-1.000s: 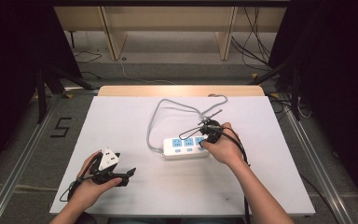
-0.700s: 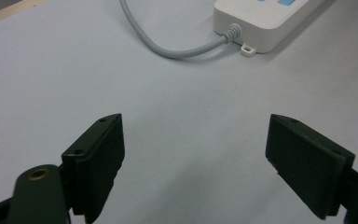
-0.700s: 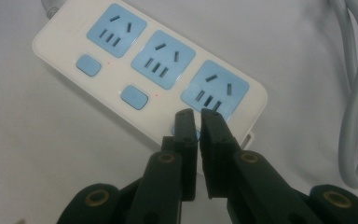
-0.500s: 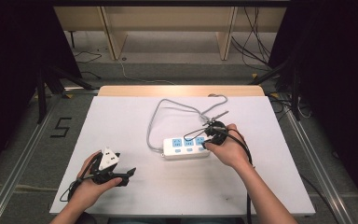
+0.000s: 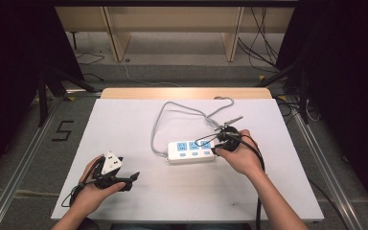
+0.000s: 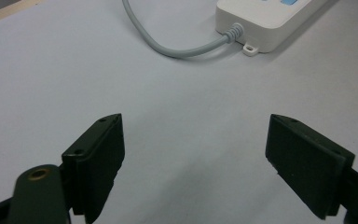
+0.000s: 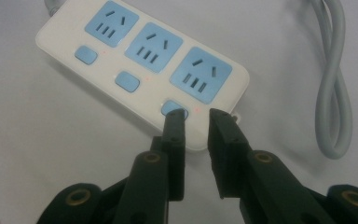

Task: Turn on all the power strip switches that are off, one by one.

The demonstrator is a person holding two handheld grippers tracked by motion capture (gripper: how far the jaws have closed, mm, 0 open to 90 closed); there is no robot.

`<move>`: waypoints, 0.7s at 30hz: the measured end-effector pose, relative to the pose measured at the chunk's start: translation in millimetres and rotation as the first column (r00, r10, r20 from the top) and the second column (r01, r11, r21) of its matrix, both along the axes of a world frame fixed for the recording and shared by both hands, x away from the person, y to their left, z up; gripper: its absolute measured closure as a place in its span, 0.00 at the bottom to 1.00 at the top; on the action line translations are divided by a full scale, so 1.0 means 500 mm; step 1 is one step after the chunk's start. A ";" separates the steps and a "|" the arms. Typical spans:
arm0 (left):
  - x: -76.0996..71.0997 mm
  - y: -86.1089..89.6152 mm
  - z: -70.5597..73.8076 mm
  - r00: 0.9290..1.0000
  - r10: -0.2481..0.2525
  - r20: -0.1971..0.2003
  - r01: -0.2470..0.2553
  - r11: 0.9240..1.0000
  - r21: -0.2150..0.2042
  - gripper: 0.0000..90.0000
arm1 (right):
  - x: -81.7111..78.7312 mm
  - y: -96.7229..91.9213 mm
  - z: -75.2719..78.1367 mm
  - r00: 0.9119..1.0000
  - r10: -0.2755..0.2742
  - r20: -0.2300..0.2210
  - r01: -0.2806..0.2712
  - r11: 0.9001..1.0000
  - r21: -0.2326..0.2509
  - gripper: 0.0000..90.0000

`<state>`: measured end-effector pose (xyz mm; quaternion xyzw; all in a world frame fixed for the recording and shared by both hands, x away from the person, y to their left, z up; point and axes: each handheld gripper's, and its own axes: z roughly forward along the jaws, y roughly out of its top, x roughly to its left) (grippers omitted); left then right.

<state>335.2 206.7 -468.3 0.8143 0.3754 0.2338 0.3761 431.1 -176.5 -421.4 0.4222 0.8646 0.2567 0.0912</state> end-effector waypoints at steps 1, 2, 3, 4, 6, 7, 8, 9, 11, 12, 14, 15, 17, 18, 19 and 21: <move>0.000 0.000 0.000 1.000 0.000 0.000 0.000 1.000 0.000 0.21 | -0.001 -0.001 0.000 1.000 -0.003 0.003 0.003 1.000 0.003 0.85; 0.000 0.000 0.000 1.000 0.001 0.000 -0.001 1.000 0.001 0.21 | -0.002 -0.003 0.000 1.000 -0.001 0.004 0.001 1.000 0.001 0.85; 0.000 0.000 0.000 1.000 0.001 0.000 -0.001 1.000 0.001 0.21 | -0.004 -0.004 0.000 1.000 0.000 0.005 0.000 1.000 0.001 0.84; 0.000 0.000 0.000 1.000 0.002 0.001 -0.002 1.000 0.001 0.21 | -0.006 -0.005 0.000 1.000 0.001 0.005 -0.001 1.000 0.002 0.84; 0.000 0.000 0.000 1.000 0.004 0.000 -0.004 1.000 0.000 0.21 | -0.008 -0.006 0.000 1.000 -0.001 0.005 0.001 1.000 0.001 0.83; 0.000 0.000 0.000 1.000 0.004 0.000 -0.004 1.000 0.000 0.21 | -0.010 -0.007 0.000 1.000 0.000 0.009 0.000 1.000 0.000 0.83; 0.000 0.000 0.000 1.000 0.004 0.000 -0.004 1.000 0.001 0.21 | -0.011 -0.008 0.001 1.000 0.000 0.010 0.000 1.000 -0.001 0.82; 0.000 0.000 0.000 1.000 0.004 0.000 -0.004 1.000 0.000 0.21 | -0.012 -0.009 0.002 1.000 0.000 0.012 0.000 1.000 0.002 0.81; -0.001 0.001 0.000 1.000 0.004 0.000 -0.004 1.000 0.001 0.21 | -0.015 -0.011 0.003 1.000 -0.001 0.017 0.000 1.000 0.006 0.81; -0.001 0.001 0.000 1.000 0.004 0.000 -0.004 1.000 0.001 0.21 | -0.017 -0.012 0.003 1.000 -0.002 0.018 0.002 1.000 0.008 0.80; 0.000 0.001 0.000 1.000 0.005 0.000 -0.005 1.000 0.001 0.21 | -0.020 -0.014 0.001 1.000 -0.001 0.020 0.001 1.000 0.008 0.79; 0.000 0.001 0.000 1.000 0.005 0.000 -0.005 1.000 0.000 0.21 | -0.021 -0.016 0.001 1.000 -0.004 0.019 0.003 1.000 0.010 0.79; 0.000 0.001 0.000 1.000 0.005 0.000 -0.005 1.000 0.000 0.21 | -0.023 -0.019 0.000 1.000 -0.008 0.021 0.007 1.000 0.014 0.78; 0.000 0.001 0.000 1.000 0.004 0.000 -0.004 1.000 0.001 0.21 | -0.024 -0.022 0.000 1.000 -0.011 0.024 0.010 1.000 0.017 0.78; 0.000 0.000 0.000 1.000 0.005 0.000 -0.005 1.000 0.000 0.21 | -0.026 -0.024 -0.001 1.000 -0.012 0.026 0.011 1.000 0.020 0.77; 0.000 0.000 0.000 1.000 0.005 0.000 -0.005 1.000 0.000 0.21 | -0.029 -0.028 -0.001 0.999 -0.016 0.029 0.016 1.000 0.025 0.76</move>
